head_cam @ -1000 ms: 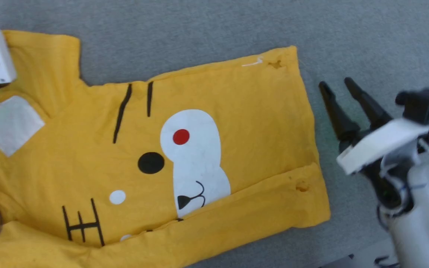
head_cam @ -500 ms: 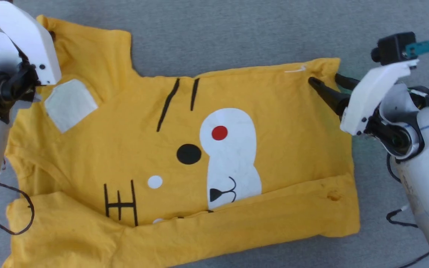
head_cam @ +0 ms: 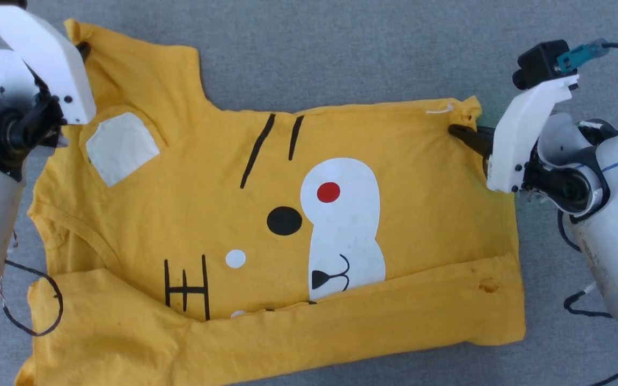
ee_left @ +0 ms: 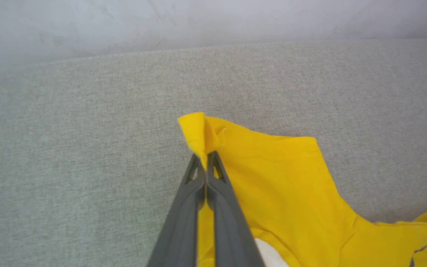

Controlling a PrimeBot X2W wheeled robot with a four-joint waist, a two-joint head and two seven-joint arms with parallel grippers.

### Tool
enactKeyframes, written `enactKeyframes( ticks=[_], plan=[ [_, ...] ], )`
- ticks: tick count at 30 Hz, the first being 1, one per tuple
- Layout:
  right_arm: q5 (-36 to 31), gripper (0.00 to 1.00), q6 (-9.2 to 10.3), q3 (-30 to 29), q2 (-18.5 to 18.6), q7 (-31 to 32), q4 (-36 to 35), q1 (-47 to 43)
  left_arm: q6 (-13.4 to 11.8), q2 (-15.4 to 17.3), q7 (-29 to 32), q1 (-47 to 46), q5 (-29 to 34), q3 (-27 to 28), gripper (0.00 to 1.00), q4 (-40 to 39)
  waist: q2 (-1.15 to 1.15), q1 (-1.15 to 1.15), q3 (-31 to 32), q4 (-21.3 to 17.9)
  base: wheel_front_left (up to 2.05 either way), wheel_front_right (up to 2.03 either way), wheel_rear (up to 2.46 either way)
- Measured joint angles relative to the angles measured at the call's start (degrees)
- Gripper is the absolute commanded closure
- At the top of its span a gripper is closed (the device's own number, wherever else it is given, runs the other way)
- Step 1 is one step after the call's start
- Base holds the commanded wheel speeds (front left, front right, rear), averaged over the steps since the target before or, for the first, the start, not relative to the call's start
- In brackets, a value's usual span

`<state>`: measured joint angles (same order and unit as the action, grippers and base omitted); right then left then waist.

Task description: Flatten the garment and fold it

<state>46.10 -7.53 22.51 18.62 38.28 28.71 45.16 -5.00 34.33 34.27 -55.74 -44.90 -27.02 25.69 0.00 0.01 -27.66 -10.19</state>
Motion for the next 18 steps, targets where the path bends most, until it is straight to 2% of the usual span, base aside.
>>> enactKeyframes(
  ticks=[5, 10, 14, 18],
  plan=[
    [-0.8, 1.00, -0.01, 0.8, 1.1, -7.6, -0.5, -1.3, 0.4, 0.0, -5.0, 2.4, -1.1, 1.9, 1.00, -0.4, 0.00, 0.00, 2.3, 0.4, 0.00, 0.00, 0.00],
    [0.0, 1.00, -0.01, -0.2, 2.6, -13.3, -2.4, -4.8, 0.0, 0.2, -11.5, 9.5, -3.8, 5.8, 1.00, -3.9, 0.00, -0.01, 5.9, 1.0, 0.00, 0.00, 0.00],
    [0.4, 1.00, -0.01, -0.6, 3.9, -15.9, -4.2, -10.3, -1.8, 1.0, -16.1, 19.1, -5.9, 8.7, 1.00, -10.0, 0.00, -0.01, 9.4, 1.8, 0.00, 0.00, 0.00],
    [0.6, 1.00, -0.02, -1.0, 4.8, -18.1, -5.2, -16.4, -5.0, 1.6, -20.0, 31.3, -8.2, 12.1, 1.00, -17.9, 0.00, -0.02, 12.9, 2.7, 0.00, 0.00, 0.00]
  ],
)
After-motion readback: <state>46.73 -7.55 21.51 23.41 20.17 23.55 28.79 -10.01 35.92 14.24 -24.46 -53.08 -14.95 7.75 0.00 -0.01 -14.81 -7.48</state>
